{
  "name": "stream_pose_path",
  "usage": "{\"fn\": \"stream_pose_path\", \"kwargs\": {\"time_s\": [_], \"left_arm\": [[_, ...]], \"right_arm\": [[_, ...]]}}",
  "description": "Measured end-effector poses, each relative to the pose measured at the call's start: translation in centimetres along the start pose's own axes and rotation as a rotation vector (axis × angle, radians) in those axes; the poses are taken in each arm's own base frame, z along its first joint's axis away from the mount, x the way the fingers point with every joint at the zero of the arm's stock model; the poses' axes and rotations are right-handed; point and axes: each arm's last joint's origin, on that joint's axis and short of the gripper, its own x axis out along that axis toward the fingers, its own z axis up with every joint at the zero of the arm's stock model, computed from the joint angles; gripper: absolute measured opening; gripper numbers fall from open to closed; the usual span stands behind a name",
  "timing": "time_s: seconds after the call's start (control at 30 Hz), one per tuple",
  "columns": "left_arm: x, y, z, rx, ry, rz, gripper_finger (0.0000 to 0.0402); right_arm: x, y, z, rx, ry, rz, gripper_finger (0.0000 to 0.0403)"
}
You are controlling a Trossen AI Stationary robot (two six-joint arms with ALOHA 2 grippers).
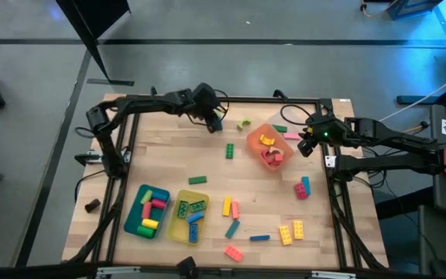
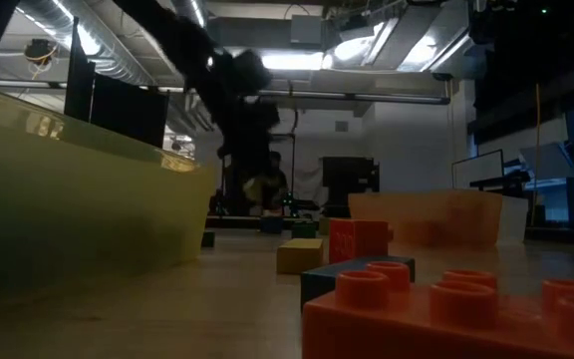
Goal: Sort blocks by size
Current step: Put the light green arch block into the orange bin
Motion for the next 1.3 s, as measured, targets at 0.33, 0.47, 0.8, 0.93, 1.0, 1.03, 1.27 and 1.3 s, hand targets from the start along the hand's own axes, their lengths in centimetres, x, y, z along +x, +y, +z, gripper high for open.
{"fn": "stream_pose_path", "kwargs": {"time_s": [0.33,0.47,0.8,0.93,1.0,1.03,1.27,1.3], "left_arm": [[-8.8,-6.7,-1.3,0.059,0.223,-0.347,0.0117],[-11.3,-9.8,-3.1,0.105,0.334,-0.386,0.0117],[-11.3,-15.8,-2.5,0.192,0.115,-0.453,0.0122],[-9.9,-16.9,-0.5,0.204,-0.109,-0.484,0.0124],[-8.8,-17.3,0.7,0.226,-0.234,-0.485,0.0124],[-8.1,-17.4,1.3,0.231,-0.304,-0.484,0.0125],[-2.1,-16.9,4.2,0.247,-0.674,-0.448,0.0126],[-1.1,-16.7,4.3,0.241,-0.698,-0.440,0.0126]], "right_arm": [[0.0,0.0,0.0,0.000,0.001,0.001,0.0117],[0.0,0.0,0.0,0.000,0.001,0.001,0.0117],[0.0,0.0,0.0,0.001,-0.001,0.001,0.0117],[0.0,0.0,0.0,0.002,-0.003,0.002,0.0117],[0.0,0.0,0.0,0.002,-0.004,0.002,0.0117],[0.0,0.0,0.0,0.002,-0.004,0.002,0.0117],[0.0,0.0,0.0,0.003,0.002,0.014,0.0117],[0.0,0.1,0.0,0.006,0.008,0.027,0.0117]]}}
